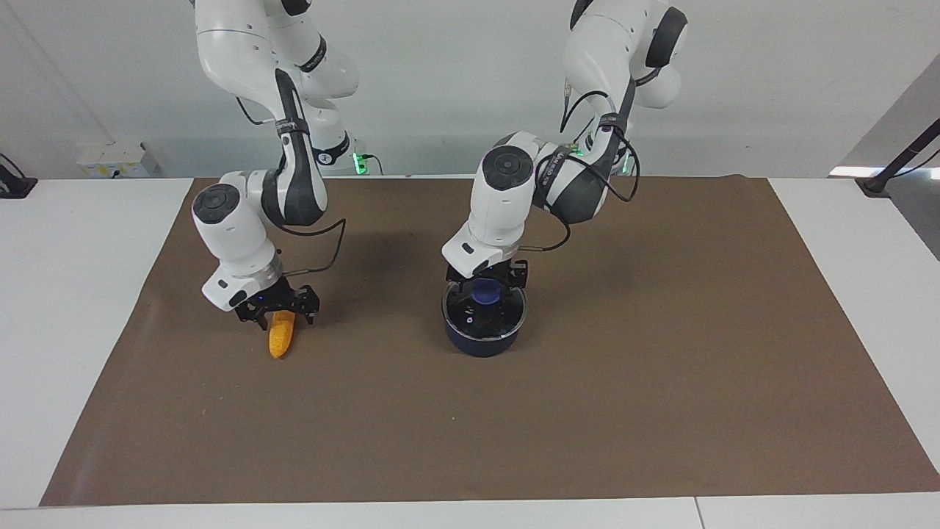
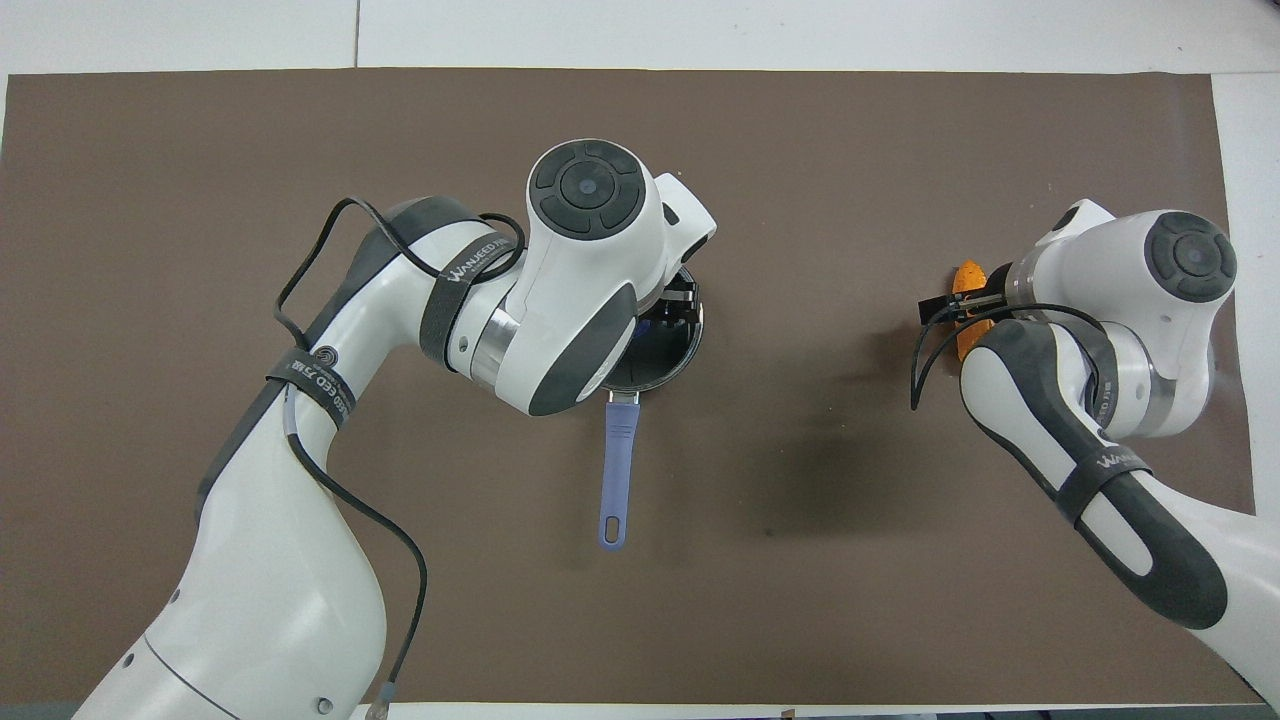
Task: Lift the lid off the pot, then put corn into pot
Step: 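Grasp the lid knob with the left gripper while the right gripper grasps the corn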
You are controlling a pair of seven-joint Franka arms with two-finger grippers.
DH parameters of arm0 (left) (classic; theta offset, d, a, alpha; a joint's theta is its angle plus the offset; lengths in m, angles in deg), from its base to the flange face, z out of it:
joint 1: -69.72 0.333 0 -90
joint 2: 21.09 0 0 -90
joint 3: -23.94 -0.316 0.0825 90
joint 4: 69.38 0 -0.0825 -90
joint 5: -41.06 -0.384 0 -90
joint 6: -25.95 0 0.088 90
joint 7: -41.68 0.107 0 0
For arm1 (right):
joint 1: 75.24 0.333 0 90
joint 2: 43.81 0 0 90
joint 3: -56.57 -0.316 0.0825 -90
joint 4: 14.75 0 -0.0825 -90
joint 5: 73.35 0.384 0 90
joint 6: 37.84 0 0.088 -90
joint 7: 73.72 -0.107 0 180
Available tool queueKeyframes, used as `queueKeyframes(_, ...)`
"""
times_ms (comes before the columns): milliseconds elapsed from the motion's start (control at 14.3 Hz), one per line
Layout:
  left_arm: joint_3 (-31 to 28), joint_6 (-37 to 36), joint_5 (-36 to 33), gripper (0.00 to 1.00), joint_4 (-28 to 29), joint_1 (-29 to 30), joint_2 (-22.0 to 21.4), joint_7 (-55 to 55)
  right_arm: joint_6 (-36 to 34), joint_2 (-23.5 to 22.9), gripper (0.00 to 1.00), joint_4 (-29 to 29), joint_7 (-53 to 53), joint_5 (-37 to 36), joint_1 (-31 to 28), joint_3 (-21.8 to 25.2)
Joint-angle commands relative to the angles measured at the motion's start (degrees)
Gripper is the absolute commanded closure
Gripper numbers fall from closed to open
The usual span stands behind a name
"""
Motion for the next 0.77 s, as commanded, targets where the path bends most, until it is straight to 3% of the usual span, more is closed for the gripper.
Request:
queueKeyframes(0,-0.75,0.6,-1.52,0.09,-0.66,-0.75,0.55,-0.96,1.11,1.1,0.0,-2.35,2.38,0.82,-1.11,-0.36)
queueKeyframes(140,-0.75,0.6,-2.05,0.11,-0.66,-0.75,0.55,-0.96,1.2,0.66,0.03,-2.62,3.77,0.82,-1.98,-0.36)
queueKeyframes(210,-0.75,0.69,-2.05,0.13,-0.66,-0.75,0.55,-0.96,1.2,0.66,0.11,-2.62,4.22,0.82,-2.34,-0.36)
queueKeyframes(420,-0.75,1.13,-2.05,0.22,-0.4,-0.75,0.55,-0.96,1.2,0.66,0.48,-2.62,4.23,0.82,-2.43,-0.36)
queueKeyframes(559,-0.75,1.3,-2.05,0.41,-0.05,-0.75,0.55,-0.96,1.2,0.57,0.75,-2.62,4.05,0.82,-2.34,-0.45)
queueKeyframes(699,-0.75,1.3,-1.96,0.7,-0.14,-0.75,0.46,-0.96,1.12,0.57,0.99,-2.36,3.79,0.82,-1.82,-0.45)
